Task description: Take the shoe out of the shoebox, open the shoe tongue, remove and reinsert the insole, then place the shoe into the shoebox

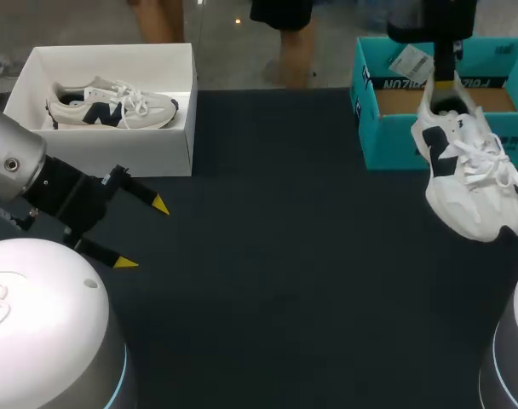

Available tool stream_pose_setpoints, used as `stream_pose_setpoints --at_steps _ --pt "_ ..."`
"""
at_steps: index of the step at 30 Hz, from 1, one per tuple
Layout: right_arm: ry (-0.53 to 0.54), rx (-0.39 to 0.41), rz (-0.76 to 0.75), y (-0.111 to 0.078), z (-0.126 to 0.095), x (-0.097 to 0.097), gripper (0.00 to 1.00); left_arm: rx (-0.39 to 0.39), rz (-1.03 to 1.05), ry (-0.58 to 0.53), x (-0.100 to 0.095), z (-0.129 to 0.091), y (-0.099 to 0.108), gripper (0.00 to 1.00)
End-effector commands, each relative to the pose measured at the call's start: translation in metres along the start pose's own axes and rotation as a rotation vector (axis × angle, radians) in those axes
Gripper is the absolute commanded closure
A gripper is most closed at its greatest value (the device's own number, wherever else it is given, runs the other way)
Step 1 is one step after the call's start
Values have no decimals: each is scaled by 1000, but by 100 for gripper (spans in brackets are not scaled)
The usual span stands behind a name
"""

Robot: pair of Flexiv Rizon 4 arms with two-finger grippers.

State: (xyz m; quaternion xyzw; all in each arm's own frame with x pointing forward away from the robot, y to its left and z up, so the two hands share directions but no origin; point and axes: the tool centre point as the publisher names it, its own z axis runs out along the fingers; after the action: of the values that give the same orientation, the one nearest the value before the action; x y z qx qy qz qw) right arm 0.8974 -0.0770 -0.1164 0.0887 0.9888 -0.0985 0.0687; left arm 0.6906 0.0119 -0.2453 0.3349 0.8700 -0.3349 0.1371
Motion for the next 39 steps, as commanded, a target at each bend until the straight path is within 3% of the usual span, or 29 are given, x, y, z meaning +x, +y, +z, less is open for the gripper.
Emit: stream_pose_setpoints --at_steps 1,8,14,17,39 --pt "23 -41 -1 -24 7 -19 100 -2 0 2 0 0 -1 0" --pt "41 -28 -2 -46 16 -45 100 -2 0 2 0 0 -1 0" --pt "55 -24 5 -55 21 -55 100 -2 0 2 0 0 -1 0" --pt "77 8 8 -58 22 -57 100 -2 0 2 0 0 -1 0" --pt "77 8 8 -58 22 -57 100 -2 0 2 0 0 -1 0"
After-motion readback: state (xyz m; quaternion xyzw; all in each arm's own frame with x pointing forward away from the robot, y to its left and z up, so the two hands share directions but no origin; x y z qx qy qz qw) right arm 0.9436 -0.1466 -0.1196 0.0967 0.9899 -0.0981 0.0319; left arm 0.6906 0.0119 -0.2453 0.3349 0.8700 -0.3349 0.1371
